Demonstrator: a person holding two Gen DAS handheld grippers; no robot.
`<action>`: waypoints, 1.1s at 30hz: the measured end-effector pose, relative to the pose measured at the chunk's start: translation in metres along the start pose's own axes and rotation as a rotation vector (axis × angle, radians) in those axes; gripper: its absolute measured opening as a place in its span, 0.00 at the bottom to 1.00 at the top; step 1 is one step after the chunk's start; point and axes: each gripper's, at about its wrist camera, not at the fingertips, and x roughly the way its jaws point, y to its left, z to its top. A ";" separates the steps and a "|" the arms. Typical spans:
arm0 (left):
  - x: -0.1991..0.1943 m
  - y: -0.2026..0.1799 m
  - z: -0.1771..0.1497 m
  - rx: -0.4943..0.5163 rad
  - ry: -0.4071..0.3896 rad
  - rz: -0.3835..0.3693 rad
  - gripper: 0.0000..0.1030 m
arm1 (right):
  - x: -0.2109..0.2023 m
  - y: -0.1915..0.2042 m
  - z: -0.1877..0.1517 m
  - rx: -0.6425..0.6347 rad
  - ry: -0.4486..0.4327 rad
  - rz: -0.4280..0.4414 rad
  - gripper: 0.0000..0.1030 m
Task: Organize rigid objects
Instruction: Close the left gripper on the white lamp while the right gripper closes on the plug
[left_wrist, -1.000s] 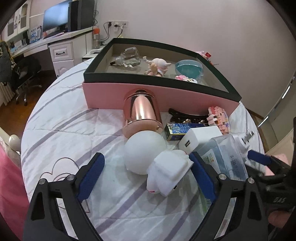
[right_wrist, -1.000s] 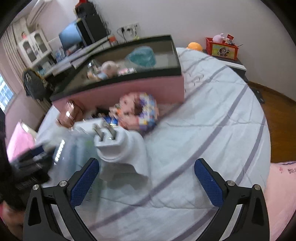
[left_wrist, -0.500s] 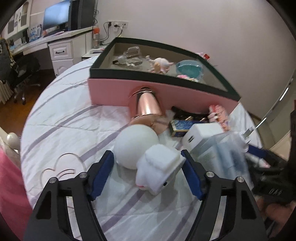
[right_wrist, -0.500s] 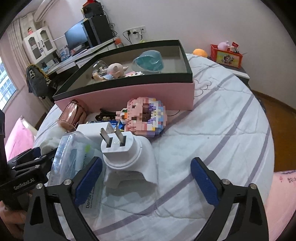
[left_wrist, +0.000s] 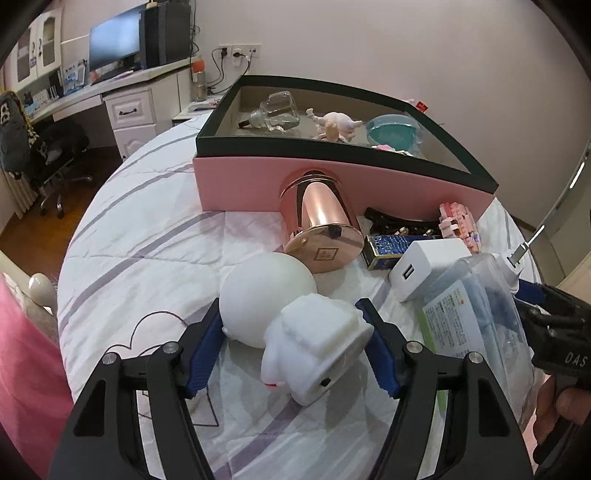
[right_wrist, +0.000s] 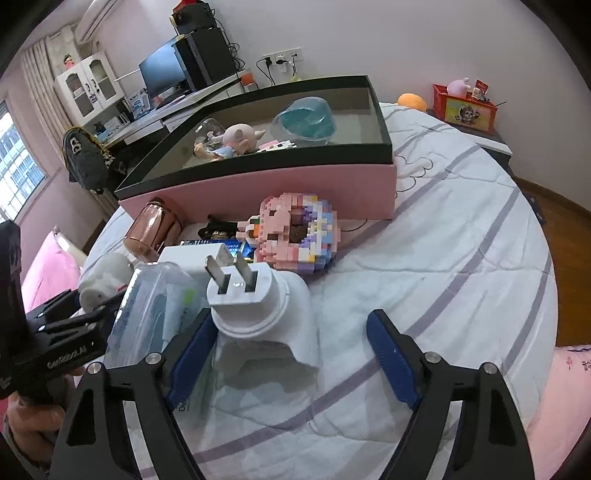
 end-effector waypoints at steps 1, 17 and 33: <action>0.000 -0.001 0.000 0.003 0.001 0.005 0.69 | 0.002 0.001 0.001 -0.001 0.004 0.009 0.81; 0.000 0.000 -0.001 0.018 0.001 0.013 0.69 | 0.006 0.004 0.002 -0.064 0.037 0.080 0.75; -0.011 0.007 -0.002 0.008 -0.025 -0.009 0.68 | -0.006 0.007 -0.012 -0.011 -0.007 0.039 0.53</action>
